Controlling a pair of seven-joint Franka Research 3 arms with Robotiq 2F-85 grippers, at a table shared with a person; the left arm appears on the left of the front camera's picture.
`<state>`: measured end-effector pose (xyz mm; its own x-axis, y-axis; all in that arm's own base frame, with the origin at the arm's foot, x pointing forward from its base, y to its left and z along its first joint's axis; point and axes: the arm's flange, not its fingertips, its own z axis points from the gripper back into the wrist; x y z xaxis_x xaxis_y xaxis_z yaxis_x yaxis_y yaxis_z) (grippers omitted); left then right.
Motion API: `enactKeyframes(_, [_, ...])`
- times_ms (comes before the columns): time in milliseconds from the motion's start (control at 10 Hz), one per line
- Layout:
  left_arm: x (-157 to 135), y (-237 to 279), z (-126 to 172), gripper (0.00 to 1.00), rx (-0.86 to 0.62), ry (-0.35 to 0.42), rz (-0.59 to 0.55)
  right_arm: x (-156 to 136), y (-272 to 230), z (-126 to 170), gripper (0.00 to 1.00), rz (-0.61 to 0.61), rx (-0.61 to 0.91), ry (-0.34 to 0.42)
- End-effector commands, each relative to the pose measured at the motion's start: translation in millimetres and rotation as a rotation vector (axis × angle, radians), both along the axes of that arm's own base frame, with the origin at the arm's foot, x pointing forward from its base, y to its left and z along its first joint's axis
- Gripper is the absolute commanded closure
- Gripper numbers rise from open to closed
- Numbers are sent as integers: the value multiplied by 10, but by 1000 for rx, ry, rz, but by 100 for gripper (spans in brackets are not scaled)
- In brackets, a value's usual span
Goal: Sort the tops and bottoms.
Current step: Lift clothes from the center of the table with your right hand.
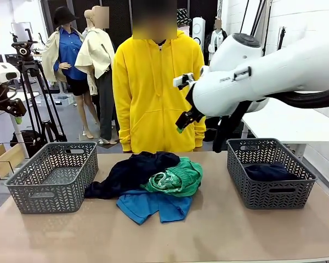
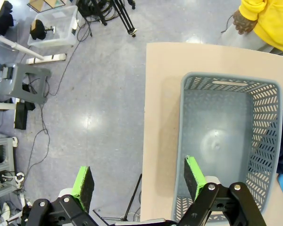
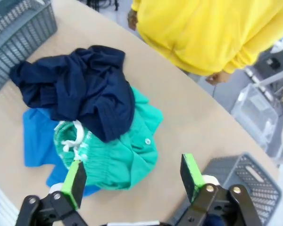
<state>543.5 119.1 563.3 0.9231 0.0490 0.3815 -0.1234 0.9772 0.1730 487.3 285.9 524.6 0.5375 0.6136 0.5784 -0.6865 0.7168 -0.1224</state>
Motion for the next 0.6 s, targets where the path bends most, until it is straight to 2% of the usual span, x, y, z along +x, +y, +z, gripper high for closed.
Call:
enactKeyframes(0, [5, 18, 17, 0, 15, 10, -7, 432, 348, -96, 0, 177, 8, 55])
enactKeyframes(100, [5, 18, 17, 0, 15, 10, -7, 571, 526, -185, 0, 223, 6, 91])
enactKeyframes(300, [5, 18, 17, 0, 15, 10, -7, 784, 824, -404, 0, 280, -96, 165])
enactKeyframes(500, [5, 18, 17, 0, 15, 10, -7, 813, 1037, -619, 0, 323, -118, 246])
